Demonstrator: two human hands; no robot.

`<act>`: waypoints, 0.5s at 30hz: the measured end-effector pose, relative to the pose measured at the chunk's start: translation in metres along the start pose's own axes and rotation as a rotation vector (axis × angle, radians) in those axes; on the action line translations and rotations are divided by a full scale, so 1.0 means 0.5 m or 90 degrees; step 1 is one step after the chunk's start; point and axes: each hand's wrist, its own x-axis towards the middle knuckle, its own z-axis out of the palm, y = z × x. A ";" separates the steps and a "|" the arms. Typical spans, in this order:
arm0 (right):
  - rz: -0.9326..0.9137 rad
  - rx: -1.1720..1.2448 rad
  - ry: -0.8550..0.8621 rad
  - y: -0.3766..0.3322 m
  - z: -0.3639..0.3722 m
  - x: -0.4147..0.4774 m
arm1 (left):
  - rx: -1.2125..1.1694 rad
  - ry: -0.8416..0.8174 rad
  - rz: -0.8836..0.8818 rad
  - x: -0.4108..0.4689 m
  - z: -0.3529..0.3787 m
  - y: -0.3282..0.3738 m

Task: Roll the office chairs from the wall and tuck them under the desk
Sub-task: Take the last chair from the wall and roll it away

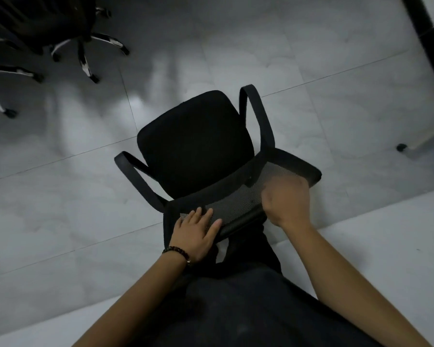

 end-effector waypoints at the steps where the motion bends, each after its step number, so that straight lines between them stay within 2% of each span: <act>1: 0.016 -0.002 0.001 -0.022 0.010 -0.019 | 0.021 0.009 -0.007 -0.010 -0.006 -0.027; 8: 0.015 -0.005 0.012 -0.074 0.042 -0.079 | 0.121 0.171 -0.055 -0.071 -0.002 -0.118; 15: -0.072 -0.055 -0.061 -0.093 0.027 -0.097 | 0.123 0.235 -0.032 -0.062 -0.044 -0.166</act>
